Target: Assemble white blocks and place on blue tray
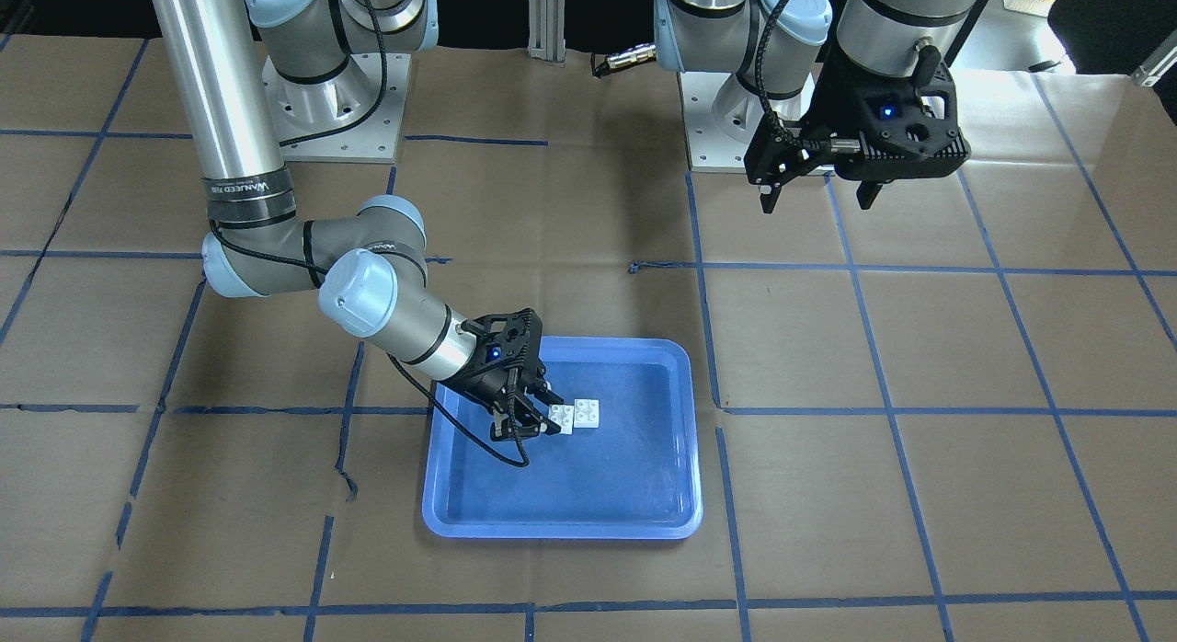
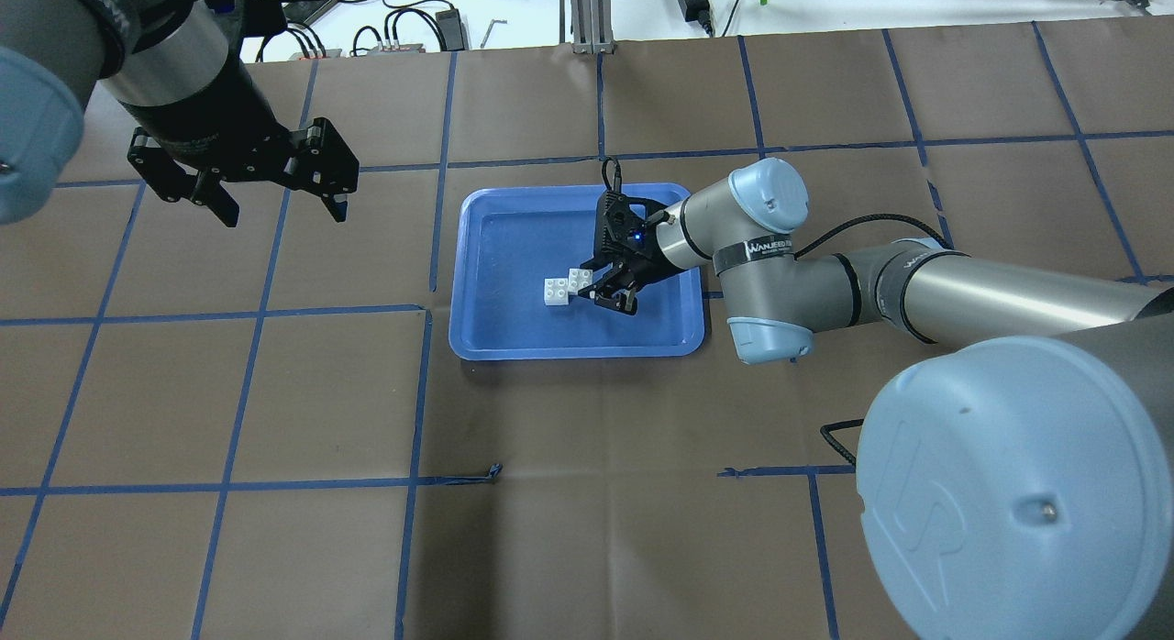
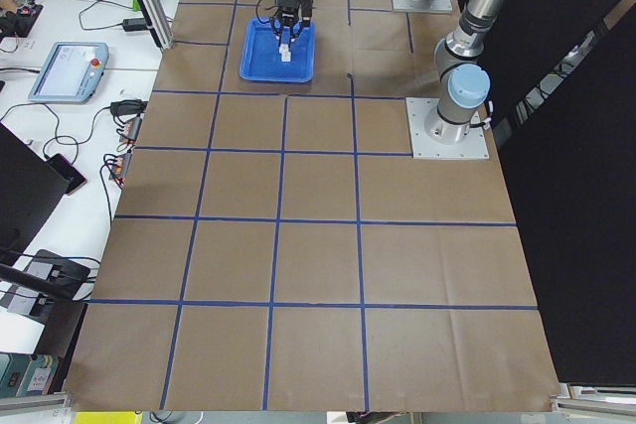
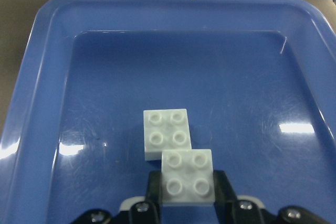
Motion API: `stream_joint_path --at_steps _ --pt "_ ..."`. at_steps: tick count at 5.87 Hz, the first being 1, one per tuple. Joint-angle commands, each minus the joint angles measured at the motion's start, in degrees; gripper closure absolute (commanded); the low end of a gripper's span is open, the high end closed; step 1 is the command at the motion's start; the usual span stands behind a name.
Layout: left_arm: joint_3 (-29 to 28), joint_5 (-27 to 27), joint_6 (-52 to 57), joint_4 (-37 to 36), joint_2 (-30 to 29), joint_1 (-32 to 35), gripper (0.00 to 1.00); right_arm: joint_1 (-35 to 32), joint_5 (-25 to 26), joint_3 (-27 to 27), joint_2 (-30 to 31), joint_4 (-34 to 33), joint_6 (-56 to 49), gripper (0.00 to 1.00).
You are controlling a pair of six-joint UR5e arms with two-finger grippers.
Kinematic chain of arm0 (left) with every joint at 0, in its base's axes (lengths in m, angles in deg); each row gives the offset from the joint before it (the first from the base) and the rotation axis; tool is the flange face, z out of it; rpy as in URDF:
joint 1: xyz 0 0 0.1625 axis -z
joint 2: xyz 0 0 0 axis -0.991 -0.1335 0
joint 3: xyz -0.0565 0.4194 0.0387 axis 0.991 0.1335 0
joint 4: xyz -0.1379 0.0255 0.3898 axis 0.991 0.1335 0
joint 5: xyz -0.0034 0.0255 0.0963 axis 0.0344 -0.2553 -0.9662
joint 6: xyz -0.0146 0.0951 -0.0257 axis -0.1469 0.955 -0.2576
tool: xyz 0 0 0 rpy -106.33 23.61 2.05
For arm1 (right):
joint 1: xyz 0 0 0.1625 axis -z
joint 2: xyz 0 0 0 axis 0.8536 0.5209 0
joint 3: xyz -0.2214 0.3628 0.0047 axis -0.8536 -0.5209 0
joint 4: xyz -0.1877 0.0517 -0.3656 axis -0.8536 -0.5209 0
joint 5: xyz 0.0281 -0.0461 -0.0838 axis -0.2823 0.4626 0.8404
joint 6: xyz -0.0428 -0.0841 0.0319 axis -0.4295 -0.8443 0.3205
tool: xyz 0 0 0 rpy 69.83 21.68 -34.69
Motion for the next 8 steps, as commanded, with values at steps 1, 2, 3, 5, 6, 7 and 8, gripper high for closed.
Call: stream_joint_path --at_steps 1,2,3,5,6,7,8 --pt "0.0 0.0 0.0 0.0 0.0 0.0 0.01 0.0 0.0 -0.1 0.1 1.3 -0.2 0.74" --pt "0.0 0.0 0.0 0.0 0.0 0.0 0.01 -0.1 0.0 -0.1 0.0 1.3 -0.2 0.74" --pt "0.0 0.0 0.0 0.0 0.0 0.1 0.01 -0.1 0.0 -0.1 0.1 1.3 -0.2 0.74" --pt "0.0 0.0 0.0 0.0 0.0 0.0 0.01 -0.1 -0.4 -0.2 0.0 1.3 -0.1 0.74" --pt "0.0 0.0 0.0 0.0 0.1 0.0 0.01 -0.1 -0.5 -0.2 -0.7 1.3 -0.1 0.74" --pt "0.0 0.0 0.0 0.0 0.0 0.0 0.01 -0.1 -0.5 -0.2 -1.2 1.0 -0.1 0.71" --pt "0.0 0.0 0.0 -0.1 0.0 0.0 0.01 -0.1 -0.5 -0.2 -1.2 0.9 0.0 0.71"
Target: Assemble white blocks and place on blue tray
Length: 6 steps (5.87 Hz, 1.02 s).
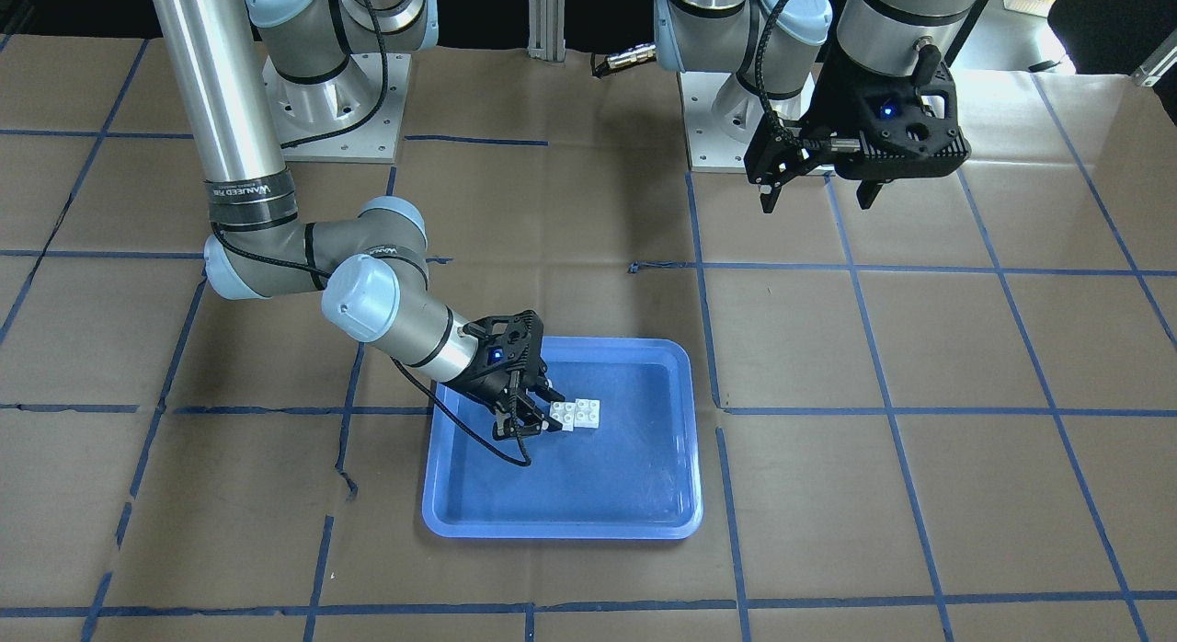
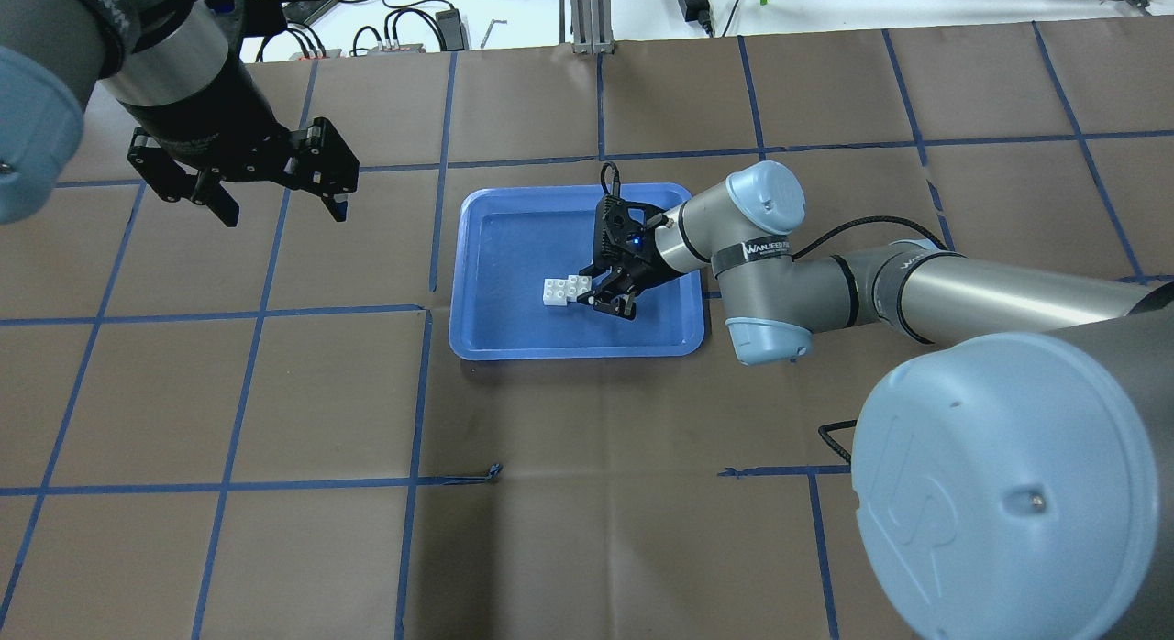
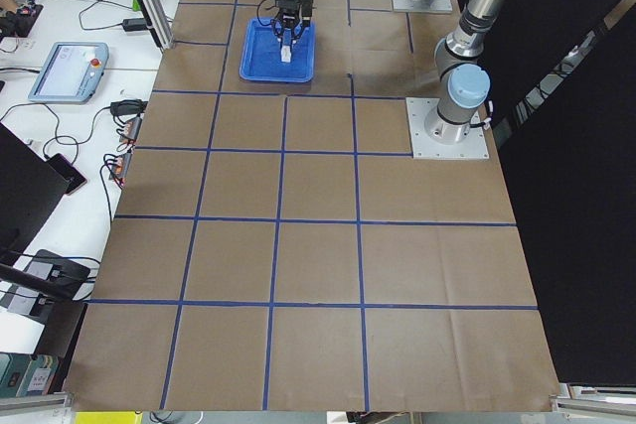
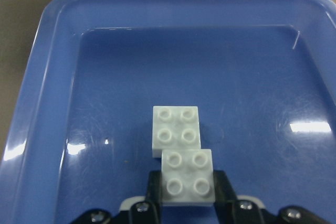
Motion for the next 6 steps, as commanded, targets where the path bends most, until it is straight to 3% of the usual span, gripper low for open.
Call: stream_joint_path --at_steps 1,3,4,5,6 --pt "0.0 0.1 0.0 -0.1 0.0 0.0 0.01 0.0 0.0 0.0 -0.2 -0.2 0.1 0.71" --pt "0.0 0.1 0.0 -0.1 0.0 0.0 0.01 0.1 -0.1 0.0 -0.1 -0.3 0.2 0.65" --pt "-0.1 0.1 0.0 -0.1 0.0 0.0 0.01 0.1 -0.1 0.0 -0.1 -0.3 0.7 0.46" --pt "-0.1 0.1 0.0 -0.1 0.0 0.0 0.01 0.1 -0.2 0.0 -0.1 -0.2 0.8 0.35" --pt "-0.1 0.1 0.0 -0.1 0.1 0.0 0.01 0.1 -0.5 0.0 -0.1 -0.2 0.8 0.32"
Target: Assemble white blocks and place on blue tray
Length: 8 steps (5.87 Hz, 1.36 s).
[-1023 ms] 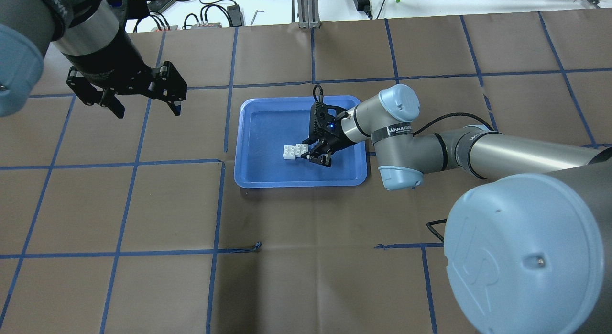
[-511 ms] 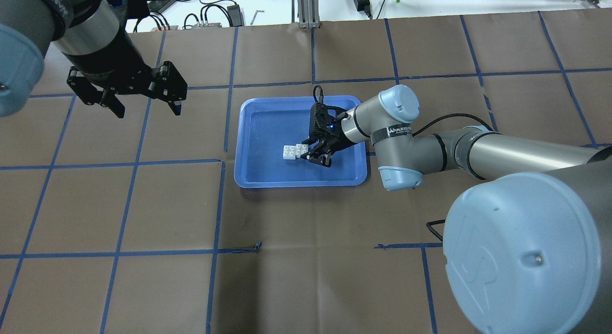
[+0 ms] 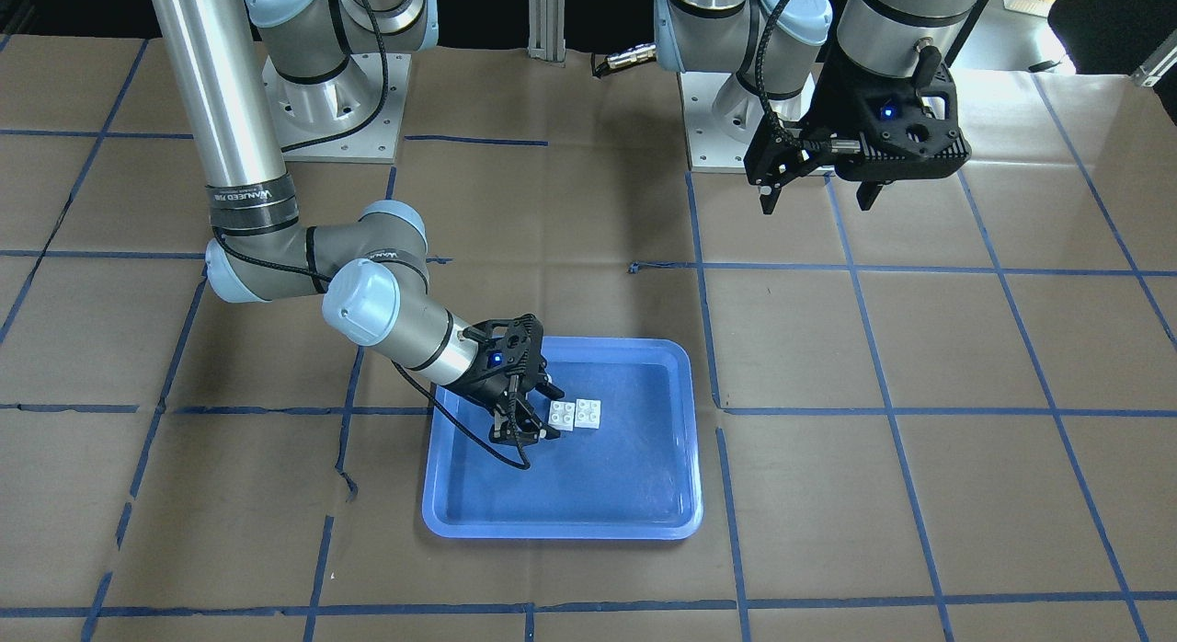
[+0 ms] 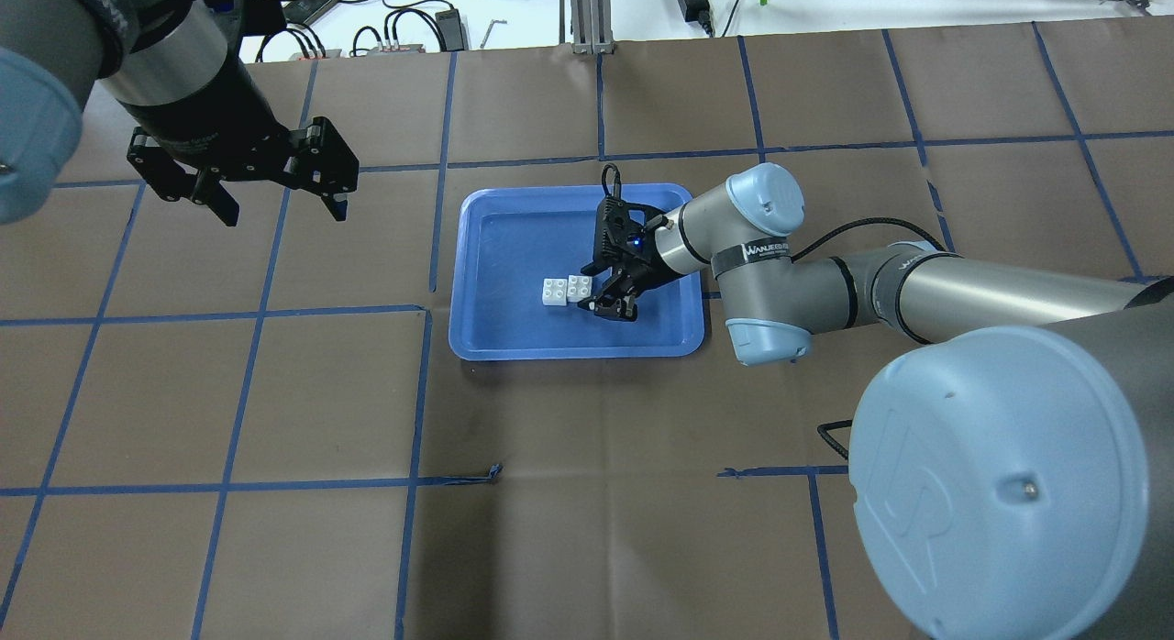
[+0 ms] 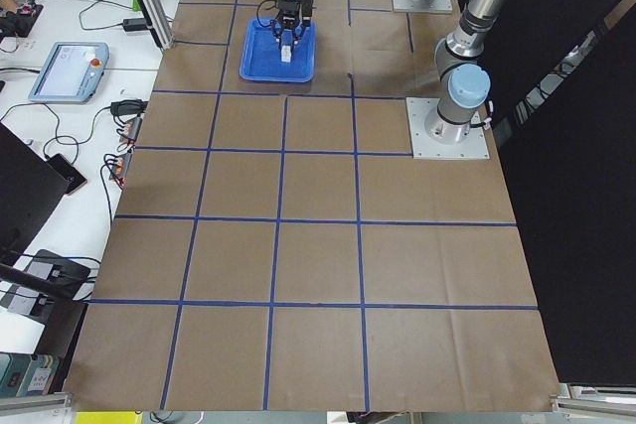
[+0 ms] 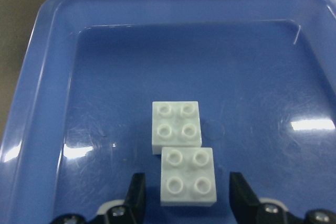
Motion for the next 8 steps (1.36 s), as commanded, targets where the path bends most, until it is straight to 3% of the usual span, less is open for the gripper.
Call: stream_joint_path --at_steps 1,2,3,4,6,7,8 --pt "0.1 0.0 0.0 0.0 0.1 0.0 0.01 0.0 -0.3 0.0 0.1 0.0 0.1 0.32" --pt "0.0 0.0 0.0 0.0 0.1 0.0 0.01 0.0 -0.3 0.0 0.2 -0.1 0.5 0.13" --pt "0.0 0.0 0.0 0.0 0.1 0.0 0.01 0.1 -0.1 -0.1 1.0 0.0 3.9 0.00" --pt "0.0 0.0 0.0 0.0 0.1 0.0 0.01 0.2 1.5 0.1 3.5 0.7 8.8 0.00" --pt "0.0 0.0 0.0 0.0 0.1 0.0 0.01 0.8 6.4 -0.6 12.1 17.1 18.5 0.00" --pt "0.0 -0.1 0.0 0.0 0.1 0.0 0.01 1.2 12.2 -0.6 16.0 22.1 23.6 0.00" --pt "0.0 -0.1 0.0 0.0 0.1 0.0 0.01 1.2 19.9 -0.6 19.2 22.9 34.3 0.00"
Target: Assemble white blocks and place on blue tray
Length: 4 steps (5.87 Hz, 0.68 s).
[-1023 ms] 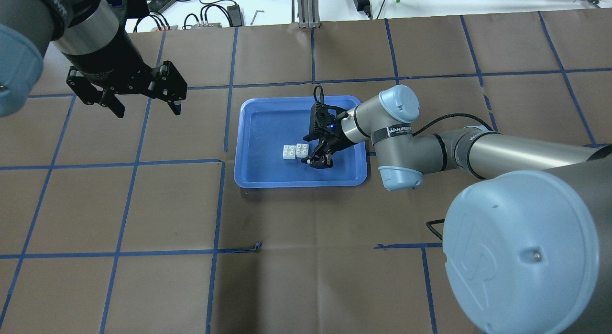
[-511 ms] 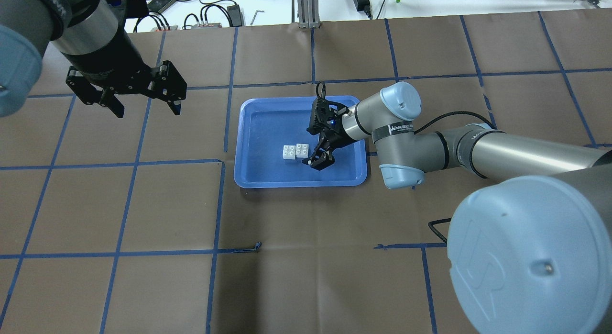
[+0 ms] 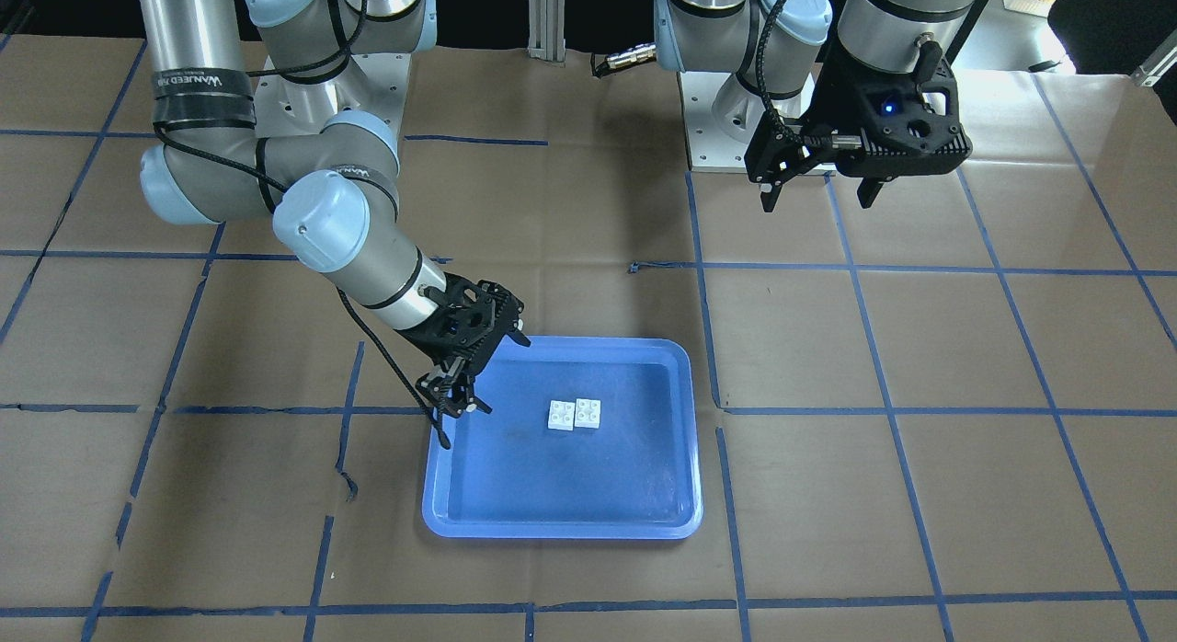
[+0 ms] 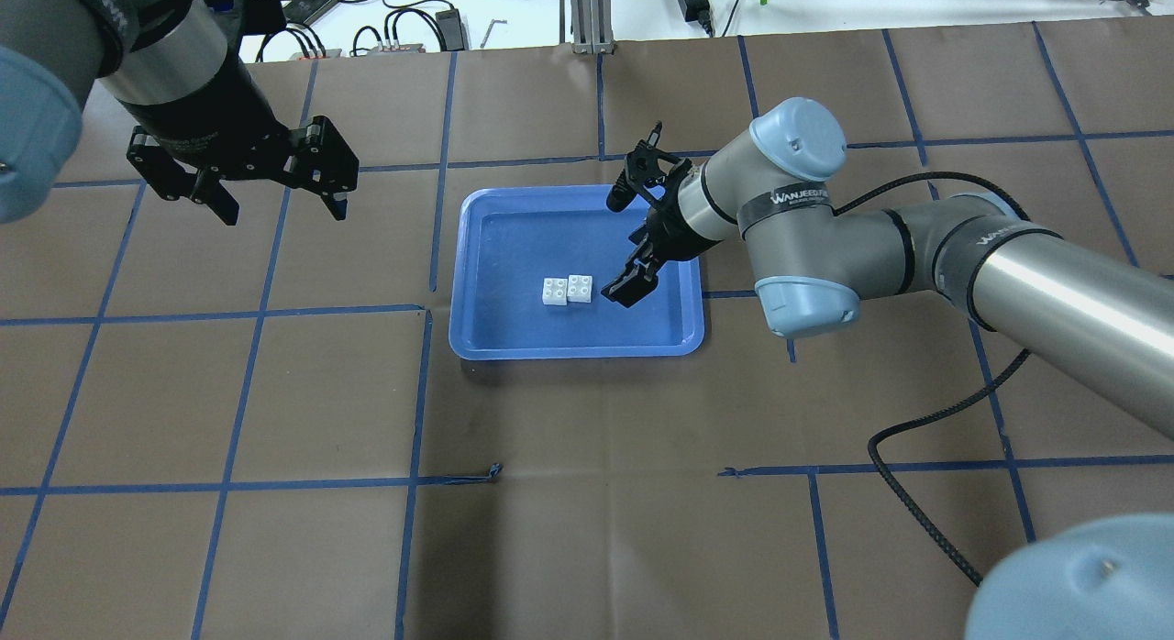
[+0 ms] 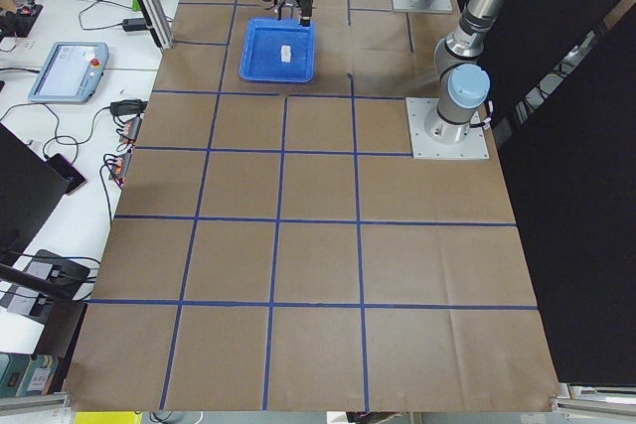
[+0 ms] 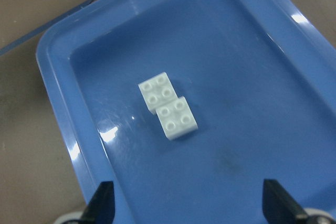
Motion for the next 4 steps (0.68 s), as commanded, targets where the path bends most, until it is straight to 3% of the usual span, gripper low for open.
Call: stream_joint_path --at_steps 1,3,4 --pt "0.0 0.0 0.0 0.0 0.0 0.0 0.01 0.6 12.7 -0.5 6.9 9.3 18.5 0.00" --pt "0.0 -0.1 0.0 0.0 0.0 0.0 0.01 0.7 25.7 -8.0 13.5 28.3 38.0 0.00" --pt "0.0 0.0 0.0 0.0 0.0 0.0 0.01 0.7 26.9 -14.2 13.8 38.7 44.9 0.00"
